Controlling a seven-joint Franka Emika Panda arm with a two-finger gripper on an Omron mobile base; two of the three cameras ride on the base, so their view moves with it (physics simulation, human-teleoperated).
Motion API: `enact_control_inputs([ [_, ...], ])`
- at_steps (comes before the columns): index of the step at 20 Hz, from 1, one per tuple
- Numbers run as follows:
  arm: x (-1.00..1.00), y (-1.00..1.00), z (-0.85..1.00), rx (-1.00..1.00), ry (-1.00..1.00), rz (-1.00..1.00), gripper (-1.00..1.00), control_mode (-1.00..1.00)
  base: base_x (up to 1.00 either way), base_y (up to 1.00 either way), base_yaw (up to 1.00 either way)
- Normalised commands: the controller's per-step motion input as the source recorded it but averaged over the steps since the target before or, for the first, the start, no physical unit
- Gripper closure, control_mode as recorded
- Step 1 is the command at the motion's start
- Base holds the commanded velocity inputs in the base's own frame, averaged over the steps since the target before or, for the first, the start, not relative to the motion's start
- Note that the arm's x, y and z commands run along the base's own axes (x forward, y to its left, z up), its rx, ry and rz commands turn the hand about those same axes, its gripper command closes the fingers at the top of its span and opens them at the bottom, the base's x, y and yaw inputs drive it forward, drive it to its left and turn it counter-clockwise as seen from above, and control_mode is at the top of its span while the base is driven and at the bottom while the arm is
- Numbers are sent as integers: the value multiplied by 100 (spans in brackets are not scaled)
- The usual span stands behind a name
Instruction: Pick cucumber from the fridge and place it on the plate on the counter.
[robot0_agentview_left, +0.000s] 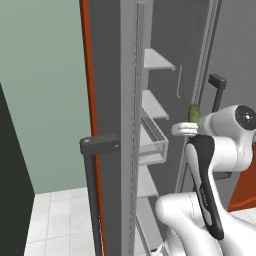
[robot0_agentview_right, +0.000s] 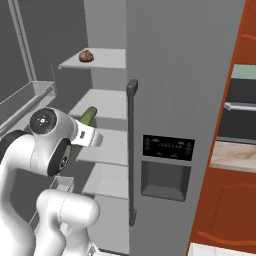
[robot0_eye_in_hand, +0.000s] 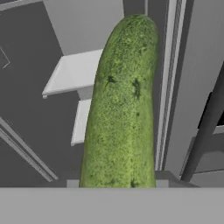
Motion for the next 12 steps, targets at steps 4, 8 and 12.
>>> enact_control_inputs([
  [4, -12, 0, -2, 0, 0, 6, 100, -100, 0, 0, 0],
  [8, 0, 0, 2, 0, 0, 6, 100, -100, 0, 0, 0],
  [12, 0, 0, 1, 0, 2, 3, 100, -100, 0, 0, 0],
])
